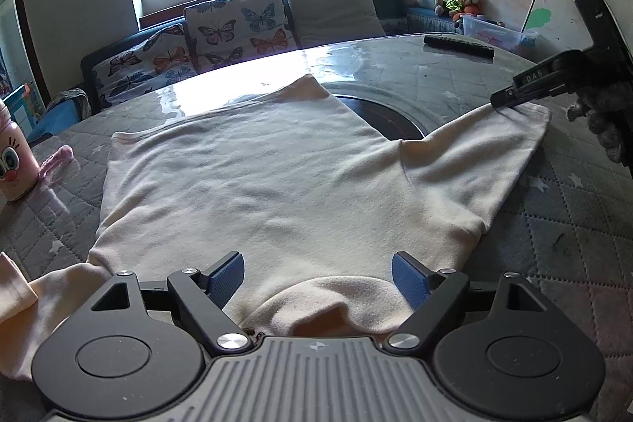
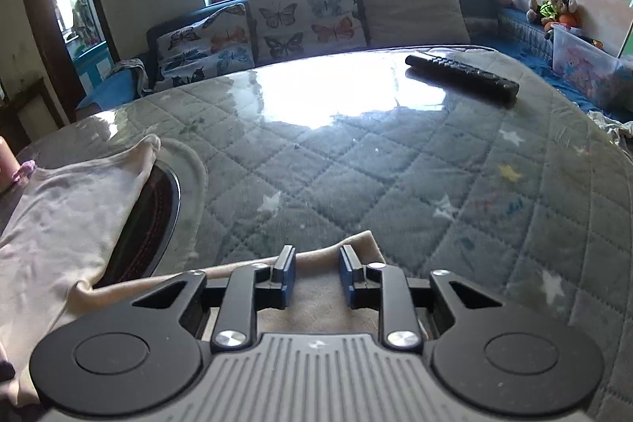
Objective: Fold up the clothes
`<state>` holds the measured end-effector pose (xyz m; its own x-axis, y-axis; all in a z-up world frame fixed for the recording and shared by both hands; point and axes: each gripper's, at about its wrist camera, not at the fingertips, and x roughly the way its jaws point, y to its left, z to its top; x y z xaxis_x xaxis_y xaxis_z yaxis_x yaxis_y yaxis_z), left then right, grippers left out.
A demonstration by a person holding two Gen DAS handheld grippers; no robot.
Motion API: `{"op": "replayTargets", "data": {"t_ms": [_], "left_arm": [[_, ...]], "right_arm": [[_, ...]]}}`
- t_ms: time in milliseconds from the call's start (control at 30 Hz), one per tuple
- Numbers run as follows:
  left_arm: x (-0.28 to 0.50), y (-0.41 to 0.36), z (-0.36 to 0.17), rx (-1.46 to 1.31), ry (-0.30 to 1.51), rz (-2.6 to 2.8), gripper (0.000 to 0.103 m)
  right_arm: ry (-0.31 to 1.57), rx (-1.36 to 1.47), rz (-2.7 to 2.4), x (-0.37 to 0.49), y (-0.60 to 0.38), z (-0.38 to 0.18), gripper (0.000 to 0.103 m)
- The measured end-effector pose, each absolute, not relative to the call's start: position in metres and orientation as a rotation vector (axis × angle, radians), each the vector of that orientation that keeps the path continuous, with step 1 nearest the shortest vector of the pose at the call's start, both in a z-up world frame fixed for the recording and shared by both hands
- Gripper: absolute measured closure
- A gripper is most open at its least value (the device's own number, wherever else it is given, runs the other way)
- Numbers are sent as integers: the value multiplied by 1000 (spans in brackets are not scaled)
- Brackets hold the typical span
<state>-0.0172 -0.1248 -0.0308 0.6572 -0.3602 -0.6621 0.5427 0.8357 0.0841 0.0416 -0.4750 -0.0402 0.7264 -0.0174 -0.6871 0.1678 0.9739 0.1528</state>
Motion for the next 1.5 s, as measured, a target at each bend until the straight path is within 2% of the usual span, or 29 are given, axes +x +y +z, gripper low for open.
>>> {"op": "replayTargets", "data": {"t_ms": [133,333,433,667,800,933,1033,1500], "left_arm": [[-18,-123,-26,280,668,-515,19],[-15,-116,-20,270,654,-492,18],[-14,-112,-22,268,662,-480,18],[-16,-106,-24,259,669,-467,17],[-17,-106,-25,252,672,-468,17],[-18,-103,-24,251,672,-463,16],[-16,-100,-25,246,675,-451,16],[-15,-100,-26,243,678,-448,16]], "right_arm": [[732,185,-105,39,-470,-33,67],[731,149,-41,21,-450,-31,62],[745,94,-18,14,-438,-36,53],[737,20,-4,5,-419,-33,51],[729,0,55,0,-402,-31,40],[742,-27,58,-3,-397,-36,38],[730,-8,26,-6,-407,-34,32],[722,216,-234,-14,-490,-43,32]]}}
